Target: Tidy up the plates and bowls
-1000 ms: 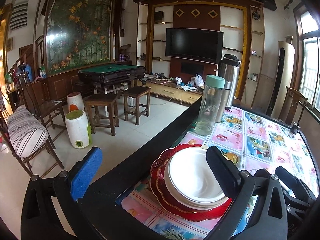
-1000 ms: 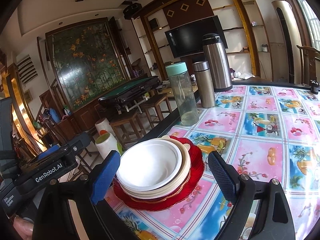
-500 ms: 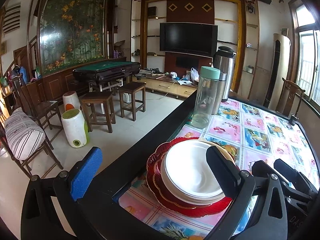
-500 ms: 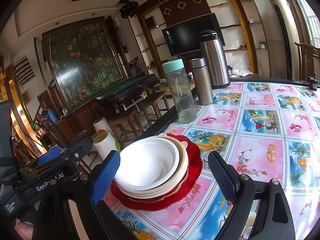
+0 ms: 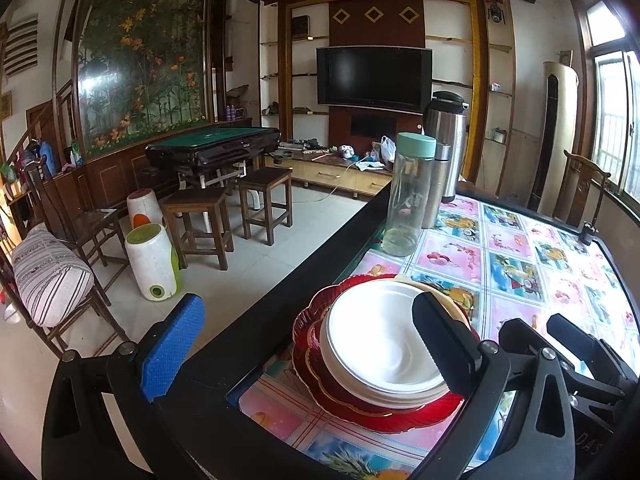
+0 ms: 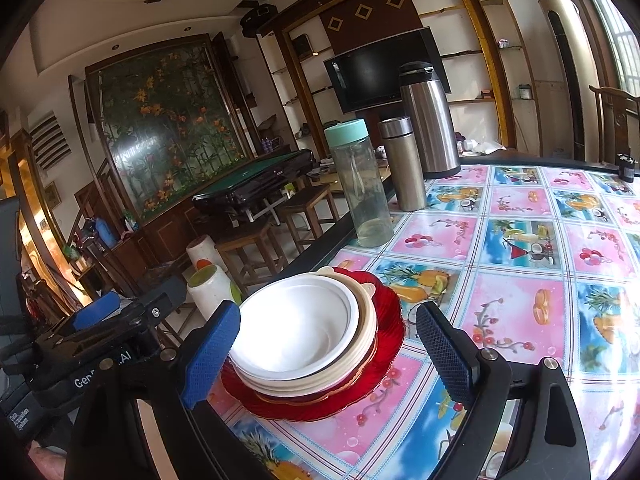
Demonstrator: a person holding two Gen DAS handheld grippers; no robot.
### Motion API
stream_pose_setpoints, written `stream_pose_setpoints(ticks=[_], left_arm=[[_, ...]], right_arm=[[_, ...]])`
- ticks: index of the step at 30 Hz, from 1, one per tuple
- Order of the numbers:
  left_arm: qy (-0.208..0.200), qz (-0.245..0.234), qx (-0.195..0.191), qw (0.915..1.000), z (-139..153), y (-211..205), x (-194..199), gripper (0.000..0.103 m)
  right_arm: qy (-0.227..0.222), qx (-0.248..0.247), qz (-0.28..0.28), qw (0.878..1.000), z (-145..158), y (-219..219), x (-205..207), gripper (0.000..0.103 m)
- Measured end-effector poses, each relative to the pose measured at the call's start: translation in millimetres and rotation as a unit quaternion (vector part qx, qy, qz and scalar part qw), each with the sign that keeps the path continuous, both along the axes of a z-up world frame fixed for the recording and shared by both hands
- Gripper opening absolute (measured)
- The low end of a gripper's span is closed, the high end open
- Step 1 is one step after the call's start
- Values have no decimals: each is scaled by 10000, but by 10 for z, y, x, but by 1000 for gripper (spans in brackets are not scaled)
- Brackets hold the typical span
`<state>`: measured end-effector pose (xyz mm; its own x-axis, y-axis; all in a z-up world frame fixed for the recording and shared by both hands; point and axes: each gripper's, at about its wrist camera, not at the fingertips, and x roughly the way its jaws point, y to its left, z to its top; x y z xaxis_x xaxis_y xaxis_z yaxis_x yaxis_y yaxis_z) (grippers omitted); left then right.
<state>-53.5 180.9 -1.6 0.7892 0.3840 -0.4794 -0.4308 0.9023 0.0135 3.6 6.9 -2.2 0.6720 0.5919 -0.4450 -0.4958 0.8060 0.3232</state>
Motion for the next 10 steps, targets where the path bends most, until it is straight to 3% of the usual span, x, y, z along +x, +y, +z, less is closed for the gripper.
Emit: stream_pose_setpoints(ticks=[10], left_arm=[[-4,65,-219,9997,-17,77,17,103]], right_arm=[[16,12,-1,10000,4,-10,-7,91]])
